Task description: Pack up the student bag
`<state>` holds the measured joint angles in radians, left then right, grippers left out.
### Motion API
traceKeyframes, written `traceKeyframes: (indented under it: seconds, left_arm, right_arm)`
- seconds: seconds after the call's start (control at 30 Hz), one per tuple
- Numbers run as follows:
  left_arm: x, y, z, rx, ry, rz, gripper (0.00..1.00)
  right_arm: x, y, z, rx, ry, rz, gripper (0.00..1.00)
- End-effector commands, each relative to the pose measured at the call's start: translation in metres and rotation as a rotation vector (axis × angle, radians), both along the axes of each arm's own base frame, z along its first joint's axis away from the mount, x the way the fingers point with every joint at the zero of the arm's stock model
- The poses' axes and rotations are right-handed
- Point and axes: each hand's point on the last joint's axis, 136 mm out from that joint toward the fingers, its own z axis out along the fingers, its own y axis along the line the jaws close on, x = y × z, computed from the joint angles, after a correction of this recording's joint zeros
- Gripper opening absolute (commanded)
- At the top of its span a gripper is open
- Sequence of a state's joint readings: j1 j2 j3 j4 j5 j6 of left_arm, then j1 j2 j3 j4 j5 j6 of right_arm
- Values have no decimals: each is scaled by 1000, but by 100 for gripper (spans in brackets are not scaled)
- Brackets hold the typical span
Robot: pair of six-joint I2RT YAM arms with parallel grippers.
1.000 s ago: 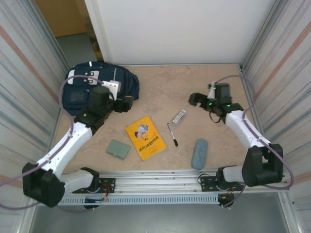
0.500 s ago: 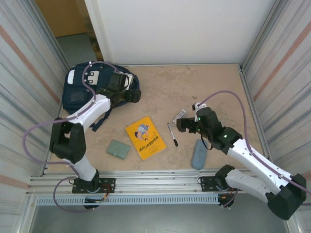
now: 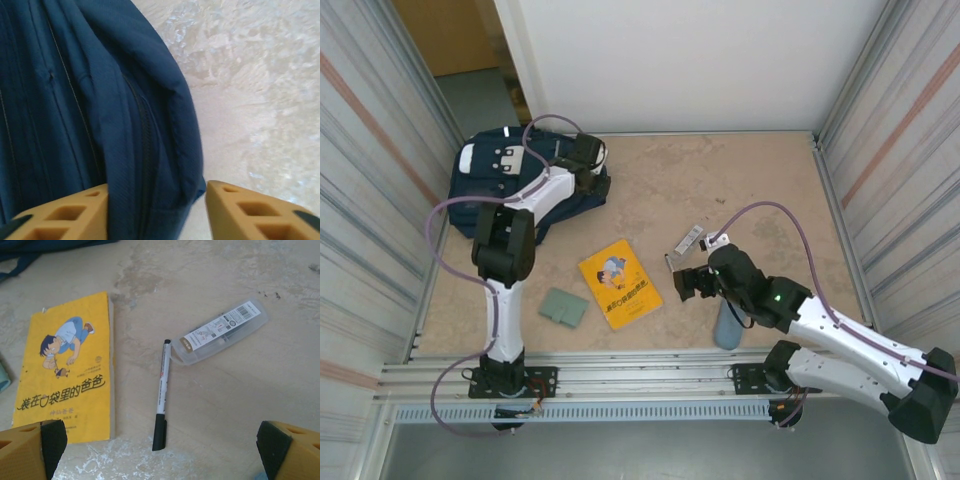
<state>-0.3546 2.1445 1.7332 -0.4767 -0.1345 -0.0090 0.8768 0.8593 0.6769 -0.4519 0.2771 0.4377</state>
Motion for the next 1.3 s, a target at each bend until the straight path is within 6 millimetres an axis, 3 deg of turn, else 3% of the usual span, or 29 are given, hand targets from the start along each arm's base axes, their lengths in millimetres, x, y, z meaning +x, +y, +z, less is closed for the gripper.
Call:
traceKeyframes:
  seconds: [0.0, 0.13, 0.23, 0.33, 0.4, 0.5, 0.63, 0.77, 0.87, 0.9, 0.97, 1.07, 1.1, 1.27]
  left_arm:
    - [2, 7, -4, 42, 25, 34, 32]
    - [-9, -8, -7, 30, 49, -23, 0]
    - [-24, -38, 15, 76, -3, -186, 0]
    - [-44, -76, 49, 167, -172, -411, 0]
    - [-56, -98, 67, 139, -250, -505, 0]
    - [-81, -119, 77, 65, -220, -623, 0]
    - [-114, -121, 75, 108, -232, -705, 0]
    - [-143, -104, 78, 74, -209, -685, 0]
    - [-159, -92, 79, 35, -228, -650, 5]
    - [-161, -87, 78, 25, -229, -616, 12]
    - [-169, -79, 80, -14, -202, -558, 35]
    - [-188, -68, 94, -102, -182, -469, 53]
    - [-194, -63, 97, -132, -183, -430, 54]
    - [-228, -22, 103, -232, -162, -202, 81]
  right_arm:
    - [-1, -5, 16, 28, -11, -39, 99]
    - [3, -2, 23, 46, -27, -32, 99]
    - [16, -15, 30, 52, -47, -146, 99]
    - [34, -24, 33, 115, -20, -218, 99]
    - [48, -36, 34, 165, 39, -278, 99]
    - [68, -54, 30, 264, 150, -357, 99]
    - [93, -48, 28, 341, 202, -303, 99]
    - [116, -25, 19, 366, 251, -219, 99]
    - [141, -5, 6, 372, 311, -167, 99]
    - [150, 1, 1, 371, 329, -159, 99]
    - [166, 14, -6, 380, 346, -136, 99]
    - [189, 29, -17, 378, 365, -116, 99]
    - [196, 34, -19, 379, 370, -110, 99]
    - [228, 58, -40, 380, 394, -85, 99]
